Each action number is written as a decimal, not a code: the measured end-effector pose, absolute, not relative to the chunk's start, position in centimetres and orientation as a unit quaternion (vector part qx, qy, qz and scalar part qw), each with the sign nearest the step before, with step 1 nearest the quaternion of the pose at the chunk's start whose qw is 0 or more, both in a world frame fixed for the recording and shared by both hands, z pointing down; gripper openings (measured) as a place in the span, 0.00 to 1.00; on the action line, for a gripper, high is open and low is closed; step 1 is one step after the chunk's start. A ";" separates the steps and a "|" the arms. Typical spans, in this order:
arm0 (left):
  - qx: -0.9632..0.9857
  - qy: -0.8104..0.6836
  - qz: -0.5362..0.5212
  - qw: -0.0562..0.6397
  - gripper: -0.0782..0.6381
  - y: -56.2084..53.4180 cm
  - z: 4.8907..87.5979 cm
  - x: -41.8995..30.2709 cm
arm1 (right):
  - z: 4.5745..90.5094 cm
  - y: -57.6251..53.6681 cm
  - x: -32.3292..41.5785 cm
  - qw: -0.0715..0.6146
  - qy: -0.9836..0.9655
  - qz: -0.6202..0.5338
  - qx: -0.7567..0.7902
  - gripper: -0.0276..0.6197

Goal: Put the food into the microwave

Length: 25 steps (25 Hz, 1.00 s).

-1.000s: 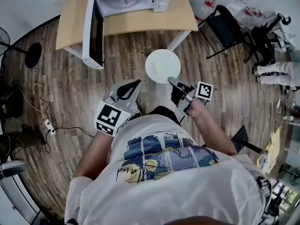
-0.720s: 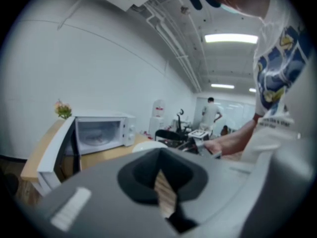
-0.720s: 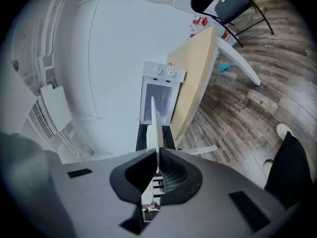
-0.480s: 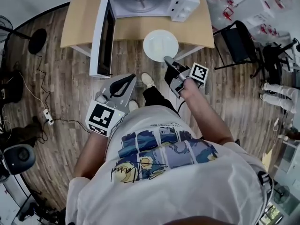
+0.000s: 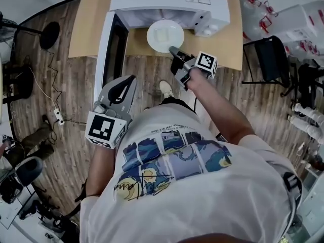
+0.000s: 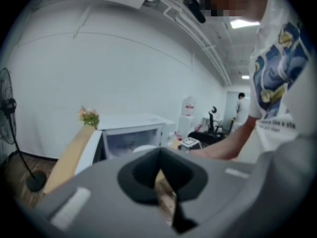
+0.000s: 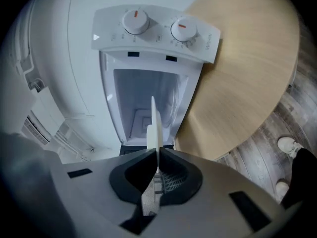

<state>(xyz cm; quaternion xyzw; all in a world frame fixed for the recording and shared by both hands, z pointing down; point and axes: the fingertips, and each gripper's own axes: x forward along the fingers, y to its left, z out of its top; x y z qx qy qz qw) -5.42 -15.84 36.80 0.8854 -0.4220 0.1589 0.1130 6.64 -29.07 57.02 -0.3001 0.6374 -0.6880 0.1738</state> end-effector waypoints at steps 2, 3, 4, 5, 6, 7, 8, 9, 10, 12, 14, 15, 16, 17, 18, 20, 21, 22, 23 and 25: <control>0.879 -0.433 0.164 0.117 0.12 -17.0 36.9 -5.4 | 57.9 -30.7 6.0 0.167 0.636 -0.693 -0.295 0.07; 0.874 -0.440 0.166 0.119 0.12 -17.4 37.0 -5.6 | 58.3 -31.3 5.7 0.166 0.637 -0.694 -0.292 0.07; 0.870 -0.447 0.168 0.122 0.12 -17.7 37.1 -5.8 | 58.7 -31.9 5.3 0.164 0.636 -0.696 -0.289 0.07; 0.865 -0.455 0.169 0.125 0.12 -18.0 37.1 -6.1 | 59.0 -32.5 5.0 0.163 0.635 -0.698 -0.287 0.07; 0.861 -0.462 0.172 0.126 0.12 -18.2 37.1 -6.4 | 59.2 -33.0 4.7 0.161 0.634 -0.700 -0.286 0.07; 0.856 -0.469 0.173 0.128 0.12 -18.4 37.1 -6.8 | 59.5 -33.5 4.4 0.161 0.632 -0.702 -0.285 0.07; 0.852 -0.476 0.175 0.131 0.12 -18.5 37.3 -7.1 | 59.7 -34.1 4.2 0.162 0.630 -0.705 -0.284 0.07; 0.848 -0.482 0.176 0.134 0.12 -18.5 37.4 -7.4 | 60.0 -34.7 4.1 0.165 0.626 -0.708 -0.284 0.07; 0.843 -0.489 0.175 0.138 0.12 -18.6 37.5 -7.7 | 60.2 -35.2 4.0 0.167 0.621 -0.711 -0.285 0.07; 0.835 -0.503 0.170 0.146 0.12 -19.0 37.5 -7.9 | 60.6 -36.3 3.8 0.171 0.617 -0.713 -0.287 0.07; 0.831 -0.510 0.167 0.148 0.12 -19.4 37.3 -8.0 | 60.7 -37.3 3.7 0.173 0.617 -0.712 -0.289 0.07; 0.829 -0.512 0.168 0.147 0.12 -19.6 37.3 -8.1 | 60.8 -37.8 3.7 0.174 0.616 -0.711 -0.290 0.07; 0.828 -0.514 0.169 0.147 0.12 -19.7 37.3 -8.1 | 60.9 -38.1 3.7 0.175 0.613 -0.713 -0.291 0.07; 0.827 -0.516 0.170 0.147 0.12 -19.8 37.3 -8.2 | 61.0 -38.4 3.6 0.177 0.609 -0.716 -0.292 0.07; 0.825 -0.518 0.171 0.148 0.12 -20.0 37.3 -8.3 | 61.2 -38.6 3.5 0.179 0.605 -0.719 -0.292 0.07; 0.822 -0.521 0.172 0.150 0.12 -20.1 37.4 -8.4 | 61.5 -39.1 3.4 0.185 0.598 -0.723 -0.292 0.07; 0.821 -0.522 0.173 0.151 0.12 -20.2 37.5 -8.4 | 61.5 -39.4 3.4 0.189 0.596 -0.723 -0.292 0.07; 0.821 -0.523 0.174 0.151 0.12 -20.3 37.5 -8.5 | 61.5 -39.6 3.4 0.193 0.594 -0.724 -0.293 0.07; 0.820 -0.523 0.175 0.152 0.12 -20.4 37.6 -8.5 | 61.5 -39.8 3.4 0.197 0.591 -0.725 -0.294 0.07; 0.819 -0.524 0.176 0.153 0.12 -20.5 37.6 -8.4 | 61.6 -40.2 3.4 0.202 0.585 -0.728 -0.294 0.07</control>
